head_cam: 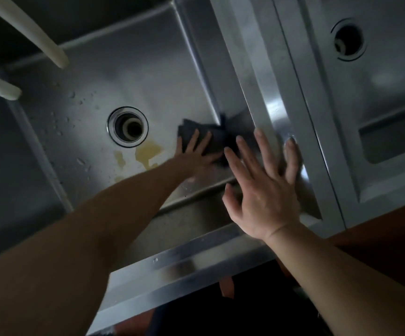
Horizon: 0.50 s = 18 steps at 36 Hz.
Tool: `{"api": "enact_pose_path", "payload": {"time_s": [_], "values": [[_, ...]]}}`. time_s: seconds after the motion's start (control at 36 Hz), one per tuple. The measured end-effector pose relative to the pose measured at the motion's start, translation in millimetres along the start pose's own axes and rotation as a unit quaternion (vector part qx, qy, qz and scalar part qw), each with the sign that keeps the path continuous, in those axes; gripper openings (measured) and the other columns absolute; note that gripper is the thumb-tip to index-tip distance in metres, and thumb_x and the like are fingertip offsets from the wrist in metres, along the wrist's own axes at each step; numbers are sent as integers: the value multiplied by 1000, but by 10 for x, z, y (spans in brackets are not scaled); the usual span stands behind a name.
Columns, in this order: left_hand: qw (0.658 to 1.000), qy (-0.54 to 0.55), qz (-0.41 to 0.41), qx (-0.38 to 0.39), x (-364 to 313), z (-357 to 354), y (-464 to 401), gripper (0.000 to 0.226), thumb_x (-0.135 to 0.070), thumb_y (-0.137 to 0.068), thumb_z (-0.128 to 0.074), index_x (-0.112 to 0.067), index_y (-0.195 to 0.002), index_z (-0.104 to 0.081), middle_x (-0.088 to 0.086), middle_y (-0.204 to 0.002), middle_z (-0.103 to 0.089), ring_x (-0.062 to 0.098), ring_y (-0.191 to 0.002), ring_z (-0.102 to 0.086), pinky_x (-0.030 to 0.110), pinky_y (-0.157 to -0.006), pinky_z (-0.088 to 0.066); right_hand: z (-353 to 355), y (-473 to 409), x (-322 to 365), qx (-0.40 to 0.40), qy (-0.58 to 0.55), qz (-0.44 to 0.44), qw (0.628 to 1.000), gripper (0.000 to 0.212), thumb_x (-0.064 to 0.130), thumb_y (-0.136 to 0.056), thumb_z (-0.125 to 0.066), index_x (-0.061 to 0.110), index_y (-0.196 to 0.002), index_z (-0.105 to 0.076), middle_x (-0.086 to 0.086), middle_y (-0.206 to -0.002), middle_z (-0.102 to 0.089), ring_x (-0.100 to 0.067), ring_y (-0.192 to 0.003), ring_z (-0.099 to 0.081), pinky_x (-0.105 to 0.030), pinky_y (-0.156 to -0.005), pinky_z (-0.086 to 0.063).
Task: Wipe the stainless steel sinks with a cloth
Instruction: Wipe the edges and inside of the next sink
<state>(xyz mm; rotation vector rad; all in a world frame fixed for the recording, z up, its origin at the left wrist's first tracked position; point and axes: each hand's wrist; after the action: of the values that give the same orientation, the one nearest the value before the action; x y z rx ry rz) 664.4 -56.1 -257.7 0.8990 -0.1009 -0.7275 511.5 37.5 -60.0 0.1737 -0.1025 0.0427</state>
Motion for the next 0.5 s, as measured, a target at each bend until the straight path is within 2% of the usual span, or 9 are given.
{"api": "enact_pose_path", "payload": {"time_s": [0.06,0.11,0.19,0.25,0.31,0.36,0.39,0.44,0.5], "values": [[991,-83,-103,19,-101,-225,208,63,-67,-96,-27,-55,-150,4,-2,-164,23,34,-148,26,71,-112,12,-4,5,9,0,1,-4,1000,62,45,-87,-49,20,-143,-51,-4,-158,-39,-27,-155,-8,-65,-119,-2],[981,-112,-158,6,-75,-251,352,61,-57,-99,-34,-52,-152,-4,-2,-166,15,33,-150,21,69,-114,9,0,5,20,5,2,-3,1000,61,46,-87,-49,20,-142,-51,-5,-158,-39,-27,-155,-8,-65,-118,-3],[978,-55,-200,9,69,77,382,55,-44,-99,-42,-40,-152,-29,0,-167,-2,25,-153,10,62,-118,9,10,-3,18,9,1,-6,1000,60,45,-87,-49,20,-142,-51,-5,-158,-39,-26,-155,-8,-65,-118,-4],[962,-149,-218,67,145,328,347,57,-35,-98,-47,-45,-151,-27,-5,-167,5,24,-153,12,62,-119,8,19,-5,22,14,4,-4,1000,61,46,-88,-47,20,-144,-49,-4,-159,-38,-26,-155,-8,-64,-119,-3],[927,-269,-224,133,155,522,315,62,-30,-98,-47,-50,-150,-20,-10,-165,13,24,-152,16,61,-119,9,26,-10,24,19,8,-5,1000,63,47,-89,-45,20,-146,-47,-4,-159,-36,-26,-155,-6,-64,-119,-2],[923,-281,-212,156,121,652,318,52,-32,-101,-42,-43,-150,-28,-11,-166,5,21,-153,11,59,-120,5,36,-11,29,27,15,-6,1000,65,48,-89,-45,20,-148,-45,-4,-159,-36,-25,-155,-5,-63,-119,-2],[922,-285,-220,145,88,689,342,45,-32,-101,-41,-39,-146,-39,-10,-166,-5,20,-153,5,58,-120,3,40,-12,31,27,17,-7,999,65,48,-89,-45,20,-147,-46,-4,-159,-37,-25,-155,-5,-63,-119,-2],[927,-275,-245,63,13,686,378,35,-32,-100,-42,-33,-130,-59,-9,-156,-35,20,-151,-14,57,-120,-4,47,-14,30,20,16,-7,1000,64,47,-88,-47,18,-145,-48,-4,-158,-39,-25,-155,-6,-63,-119,-1],[960,-177,-213,-33,-37,564,392,33,-31,-97,-41,-32,-119,-65,-12,-139,-50,16,-143,-29,52,-119,-13,40,-9,28,14,13,-4,1000,63,46,-87,-48,17,-143,-50,-5,-157,-40,-25,-155,-6,-63,-119,-1]]}}
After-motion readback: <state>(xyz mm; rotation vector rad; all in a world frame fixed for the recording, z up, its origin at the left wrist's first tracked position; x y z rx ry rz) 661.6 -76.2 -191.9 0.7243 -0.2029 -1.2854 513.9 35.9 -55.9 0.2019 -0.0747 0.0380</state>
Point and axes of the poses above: each hand's wrist, its own y-axis away from the middle knuckle, its own z-axis out of the back of the hand, x = y × z
